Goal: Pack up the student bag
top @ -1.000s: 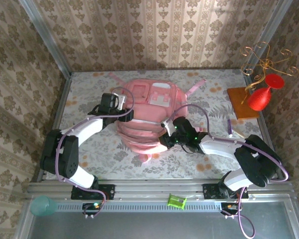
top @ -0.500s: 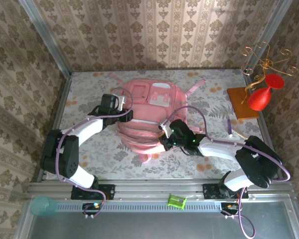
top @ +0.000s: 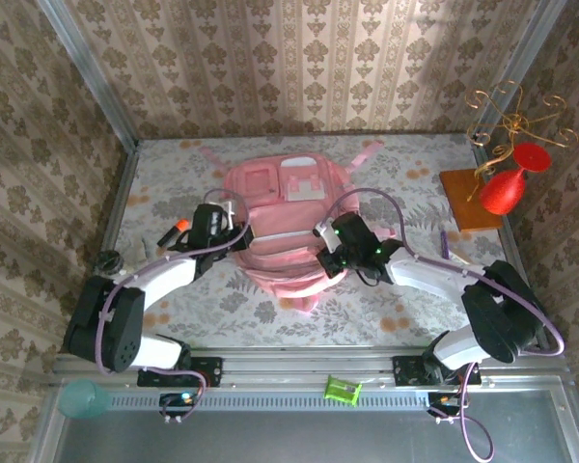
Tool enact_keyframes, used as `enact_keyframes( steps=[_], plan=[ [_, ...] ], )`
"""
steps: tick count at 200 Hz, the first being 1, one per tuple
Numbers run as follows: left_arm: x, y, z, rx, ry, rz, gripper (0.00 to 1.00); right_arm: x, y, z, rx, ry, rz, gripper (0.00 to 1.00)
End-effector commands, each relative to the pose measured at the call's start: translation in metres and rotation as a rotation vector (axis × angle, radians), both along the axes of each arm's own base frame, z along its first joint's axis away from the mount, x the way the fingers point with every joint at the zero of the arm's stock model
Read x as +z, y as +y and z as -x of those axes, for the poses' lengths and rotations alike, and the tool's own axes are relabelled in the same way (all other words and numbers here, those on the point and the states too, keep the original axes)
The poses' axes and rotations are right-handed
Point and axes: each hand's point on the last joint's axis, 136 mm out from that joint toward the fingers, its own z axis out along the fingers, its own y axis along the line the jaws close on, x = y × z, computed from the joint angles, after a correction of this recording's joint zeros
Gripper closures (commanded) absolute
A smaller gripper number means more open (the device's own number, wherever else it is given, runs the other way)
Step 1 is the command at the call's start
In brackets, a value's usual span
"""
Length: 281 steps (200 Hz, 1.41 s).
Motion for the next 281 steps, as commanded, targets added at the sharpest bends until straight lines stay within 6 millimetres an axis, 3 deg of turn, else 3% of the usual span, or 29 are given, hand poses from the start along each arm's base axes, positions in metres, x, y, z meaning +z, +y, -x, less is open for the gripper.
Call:
enact_keyframes(
  steps=[1,36,73,75,83,120,209,245,261,281],
  plan=[
    [0.004,-0.008,0.011,0.113,0.008,0.093,1.00,0.009,0.012,-0.005,0.051,-0.011,-0.015,1.00],
    [0.008,0.003,0.012,0.258,-0.036,0.081,1.00,0.013,0.014,0.010,0.071,0.009,-0.054,1.00],
    [0.008,0.007,0.011,0.298,-0.065,0.040,1.00,0.034,0.035,0.025,0.118,0.026,-0.206,1.00],
    [0.007,0.007,0.012,0.299,-0.065,0.037,1.00,0.044,0.035,0.025,0.121,0.007,-0.225,1.00],
    [0.006,0.008,0.011,0.303,-0.069,0.026,1.00,0.052,0.037,0.028,0.133,0.005,-0.246,1.00],
    [0.007,0.008,0.009,0.314,-0.077,0.013,1.00,0.062,0.040,0.039,0.154,0.019,-0.273,1.00],
    [0.019,-0.004,0.015,0.347,-0.099,0.073,1.00,0.031,0.108,0.058,0.209,0.068,-0.261,1.00],
    [0.025,-0.010,0.022,0.350,-0.102,0.110,1.00,0.032,0.133,0.046,0.163,0.023,-0.311,1.00],
    [0.025,-0.012,0.028,0.353,-0.096,0.131,1.00,0.034,0.132,0.039,0.145,-0.008,-0.304,1.00],
    [0.026,-0.020,0.039,0.331,-0.095,0.147,1.00,0.030,0.112,0.030,0.125,-0.009,-0.263,1.00]
  ],
)
